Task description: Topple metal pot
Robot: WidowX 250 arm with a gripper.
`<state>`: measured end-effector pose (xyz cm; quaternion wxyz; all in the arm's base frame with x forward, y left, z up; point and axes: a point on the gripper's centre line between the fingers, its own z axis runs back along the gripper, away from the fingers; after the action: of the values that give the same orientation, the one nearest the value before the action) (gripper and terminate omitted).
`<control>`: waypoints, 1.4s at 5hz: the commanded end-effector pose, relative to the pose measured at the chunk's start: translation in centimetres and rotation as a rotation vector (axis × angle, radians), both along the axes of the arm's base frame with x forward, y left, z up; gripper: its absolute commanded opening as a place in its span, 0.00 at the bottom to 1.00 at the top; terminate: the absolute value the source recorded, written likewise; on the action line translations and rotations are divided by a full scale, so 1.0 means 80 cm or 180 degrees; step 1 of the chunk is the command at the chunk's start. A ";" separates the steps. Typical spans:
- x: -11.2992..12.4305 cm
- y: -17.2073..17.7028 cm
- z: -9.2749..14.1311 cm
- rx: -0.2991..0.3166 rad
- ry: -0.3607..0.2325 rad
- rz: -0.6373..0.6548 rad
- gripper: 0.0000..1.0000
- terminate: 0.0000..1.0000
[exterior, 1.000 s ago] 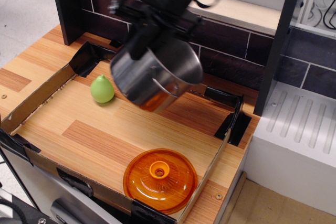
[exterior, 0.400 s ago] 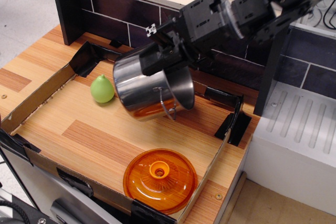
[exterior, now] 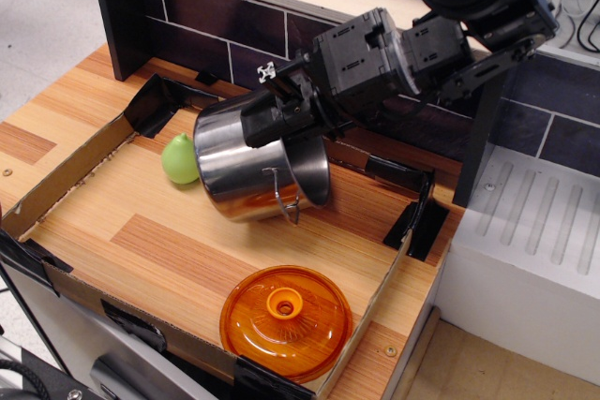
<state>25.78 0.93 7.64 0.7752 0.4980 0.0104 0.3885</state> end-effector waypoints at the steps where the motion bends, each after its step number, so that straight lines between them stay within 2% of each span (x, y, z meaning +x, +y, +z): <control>1: 0.014 -0.011 -0.004 -0.0841 -0.0145 -0.0021 1.00 0.00; 2: 0.016 -0.023 0.011 -0.1579 -0.0495 -0.0124 1.00 0.00; 3: 0.014 -0.027 0.032 -0.2335 -0.0686 -0.0279 1.00 0.00; 4: 0.009 -0.032 0.054 -0.2606 -0.0745 -0.0440 1.00 0.00; 6: 0.007 -0.025 0.097 -0.2898 -0.0932 -0.0608 1.00 0.00; 7: 0.007 -0.025 0.097 -0.2898 -0.0932 -0.0608 1.00 0.00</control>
<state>25.68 -0.88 14.05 0.9392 0.0605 0.0516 0.3339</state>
